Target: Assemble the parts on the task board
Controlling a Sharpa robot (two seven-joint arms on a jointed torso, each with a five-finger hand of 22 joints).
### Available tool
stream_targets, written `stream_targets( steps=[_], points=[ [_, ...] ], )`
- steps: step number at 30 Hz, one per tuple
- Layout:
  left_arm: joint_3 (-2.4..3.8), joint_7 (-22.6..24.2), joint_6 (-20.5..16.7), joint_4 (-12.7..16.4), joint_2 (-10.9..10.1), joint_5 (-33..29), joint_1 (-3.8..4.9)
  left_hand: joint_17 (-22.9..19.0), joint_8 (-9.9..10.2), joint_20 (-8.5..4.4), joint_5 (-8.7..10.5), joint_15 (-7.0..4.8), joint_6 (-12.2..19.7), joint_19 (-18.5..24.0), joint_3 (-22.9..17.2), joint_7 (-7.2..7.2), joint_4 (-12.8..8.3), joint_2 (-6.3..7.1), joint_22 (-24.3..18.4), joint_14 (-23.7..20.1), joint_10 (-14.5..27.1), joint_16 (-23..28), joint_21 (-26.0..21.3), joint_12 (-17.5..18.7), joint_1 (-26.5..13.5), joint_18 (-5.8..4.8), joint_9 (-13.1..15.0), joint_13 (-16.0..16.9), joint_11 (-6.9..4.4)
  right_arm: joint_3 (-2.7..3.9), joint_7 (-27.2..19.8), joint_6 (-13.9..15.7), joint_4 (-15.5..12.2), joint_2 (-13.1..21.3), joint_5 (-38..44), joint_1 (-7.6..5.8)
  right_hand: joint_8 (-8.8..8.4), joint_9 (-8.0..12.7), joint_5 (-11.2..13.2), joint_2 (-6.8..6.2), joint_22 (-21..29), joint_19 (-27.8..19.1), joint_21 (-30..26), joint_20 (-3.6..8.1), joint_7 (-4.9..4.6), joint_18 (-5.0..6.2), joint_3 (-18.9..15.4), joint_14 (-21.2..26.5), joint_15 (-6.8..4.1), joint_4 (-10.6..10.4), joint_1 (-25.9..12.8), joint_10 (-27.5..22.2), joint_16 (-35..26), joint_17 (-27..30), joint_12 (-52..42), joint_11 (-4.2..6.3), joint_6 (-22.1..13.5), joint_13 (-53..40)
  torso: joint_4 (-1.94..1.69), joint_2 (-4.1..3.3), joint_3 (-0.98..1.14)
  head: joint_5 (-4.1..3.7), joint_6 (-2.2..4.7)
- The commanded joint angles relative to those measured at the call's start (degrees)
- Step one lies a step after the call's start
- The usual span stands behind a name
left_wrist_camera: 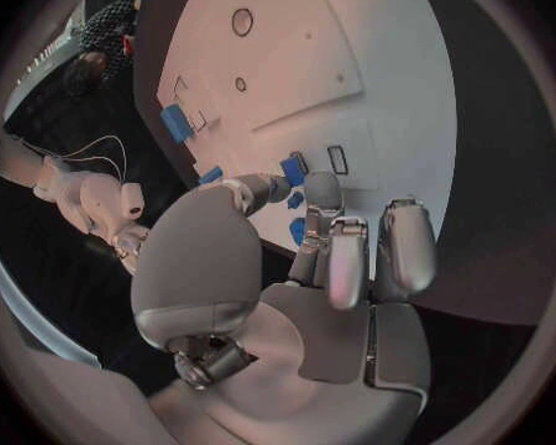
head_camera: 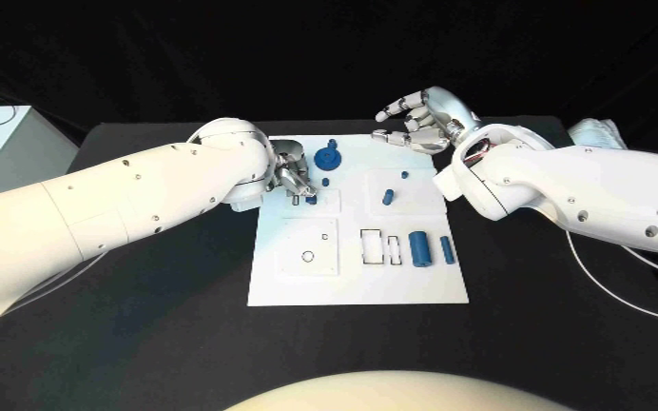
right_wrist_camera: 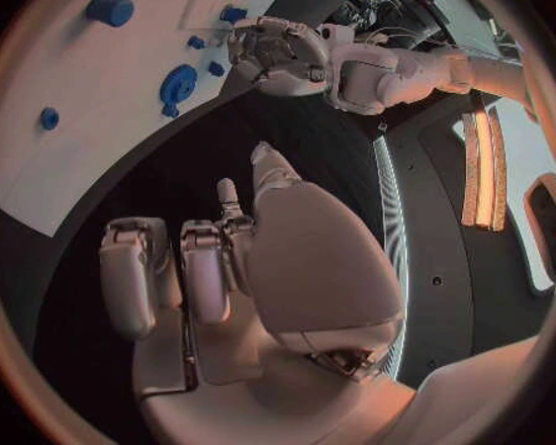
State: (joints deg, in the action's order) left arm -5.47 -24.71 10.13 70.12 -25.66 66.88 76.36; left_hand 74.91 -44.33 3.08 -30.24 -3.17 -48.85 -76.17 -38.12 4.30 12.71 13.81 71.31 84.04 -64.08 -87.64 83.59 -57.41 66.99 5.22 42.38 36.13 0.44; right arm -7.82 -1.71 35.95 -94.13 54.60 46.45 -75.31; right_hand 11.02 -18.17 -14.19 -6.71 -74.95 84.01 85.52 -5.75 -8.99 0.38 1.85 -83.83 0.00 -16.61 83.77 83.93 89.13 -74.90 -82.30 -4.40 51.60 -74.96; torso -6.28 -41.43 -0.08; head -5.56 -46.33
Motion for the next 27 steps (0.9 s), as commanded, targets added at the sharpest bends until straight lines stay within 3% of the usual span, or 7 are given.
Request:
stream_targets(
  steps=[1, 27],
  points=[
    [0.01, -0.4, 2.2, 0.0, 0.1, -0.1, -0.01, 9.2, -0.1, -0.01, -0.26, -0.14, -0.4, 0.1, -12.1, 0.05, -12.6, -0.41, -0.1, 3.8, 0.2, 0.0, 0.1, -0.1, 0.0, -0.95, 0.1, 0.0, -0.42, 0.02, -0.3, -0.7, 0.0, 0.0, 0.1, 0.04, 0.09, 0.1, 0.2, 0.03, -12.1, 3.9, -0.2, -0.22, -0.22, 0.8, 0.4, -5.5, 0.09, 0.0, -0.6, -0.3, -0.2, -12.6, 0.0, 0.03, 0.1, -8.6, 0.0, -0.01, -0.01, 0.02, -0.03],
    [0.0, -0.6, 1.6, -0.4, 0.7, 0.4, -0.01, 9.0, -0.1, 0.0, -0.25, -0.12, -0.4, 0.1, -12.1, 0.07, -12.5, -0.48, -0.1, 3.8, 0.2, 0.1, 0.0, -0.1, 0.0, -0.94, 0.1, 0.0, -0.4, 0.02, -0.1, -0.7, 0.0, 0.0, 0.2, 0.05, 0.09, 0.1, 0.2, 0.03, -12.1, 3.9, -0.2, -0.22, -0.22, 0.8, 0.4, -5.5, 0.09, 0.0, -0.6, -0.3, -0.2, -12.6, 0.0, 0.03, 0.1, -8.6, 0.03, 0.02, 0.02, -0.1, -0.31]
  ],
)
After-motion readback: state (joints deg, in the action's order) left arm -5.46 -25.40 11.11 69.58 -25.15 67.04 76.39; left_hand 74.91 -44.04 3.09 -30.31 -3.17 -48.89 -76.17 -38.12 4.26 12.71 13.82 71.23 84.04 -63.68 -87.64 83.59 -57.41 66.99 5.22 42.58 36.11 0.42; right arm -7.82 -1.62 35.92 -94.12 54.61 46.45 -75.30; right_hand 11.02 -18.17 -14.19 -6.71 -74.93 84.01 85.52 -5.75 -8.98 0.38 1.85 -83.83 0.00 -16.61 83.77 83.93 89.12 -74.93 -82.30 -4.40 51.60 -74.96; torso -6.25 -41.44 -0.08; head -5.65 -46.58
